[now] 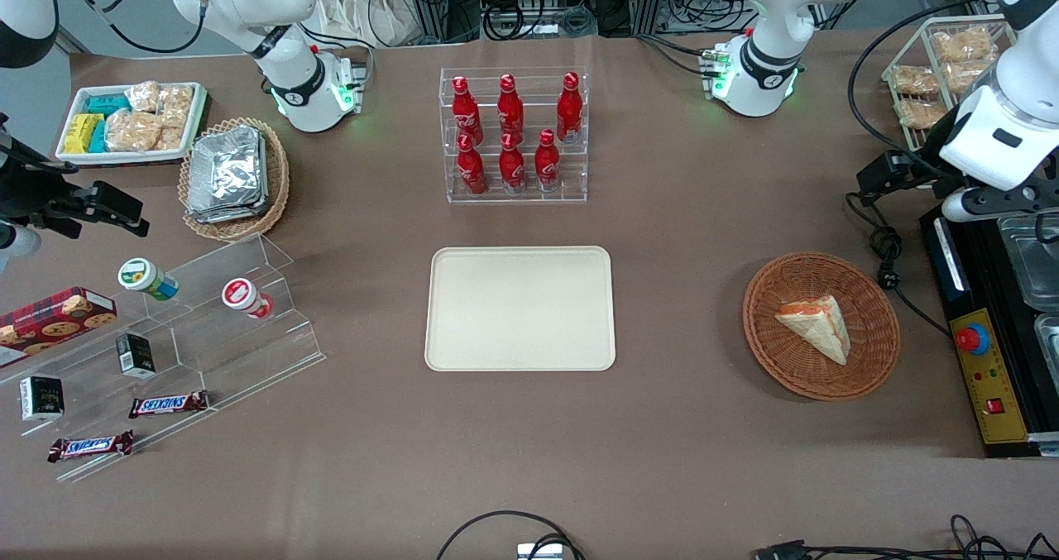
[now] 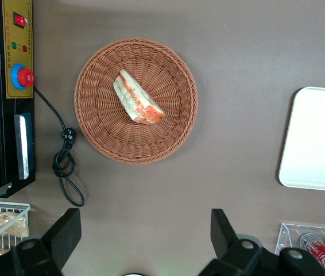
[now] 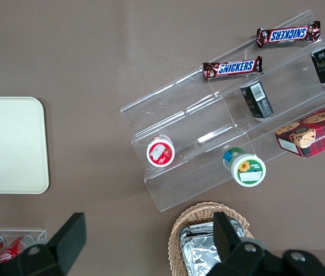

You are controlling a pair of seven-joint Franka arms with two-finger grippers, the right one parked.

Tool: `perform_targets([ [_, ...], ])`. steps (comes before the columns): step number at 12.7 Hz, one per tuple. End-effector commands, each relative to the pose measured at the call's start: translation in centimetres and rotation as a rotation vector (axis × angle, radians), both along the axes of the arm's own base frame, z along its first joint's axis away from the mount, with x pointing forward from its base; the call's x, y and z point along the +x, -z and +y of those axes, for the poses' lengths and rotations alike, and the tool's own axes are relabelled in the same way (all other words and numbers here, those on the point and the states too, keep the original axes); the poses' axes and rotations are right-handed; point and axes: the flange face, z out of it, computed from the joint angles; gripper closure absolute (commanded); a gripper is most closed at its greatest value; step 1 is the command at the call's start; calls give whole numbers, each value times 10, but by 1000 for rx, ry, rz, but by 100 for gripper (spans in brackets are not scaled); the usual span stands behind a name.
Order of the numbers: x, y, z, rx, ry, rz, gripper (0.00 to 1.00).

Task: Place sandwich from basket to tray
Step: 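Move the left gripper down over the wrapped sandwich in the wicker basket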

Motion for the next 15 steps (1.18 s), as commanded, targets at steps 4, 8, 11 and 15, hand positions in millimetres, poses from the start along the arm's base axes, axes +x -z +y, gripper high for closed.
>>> perform_targets([
  [4, 11, 11, 5, 18, -23, -23, 0],
  [8, 21, 65, 19, 13, -197, 11, 0],
  [11, 44, 111, 17, 23, -556, 13, 0],
  [15, 72, 178, 29, 39, -707, 32, 0],
])
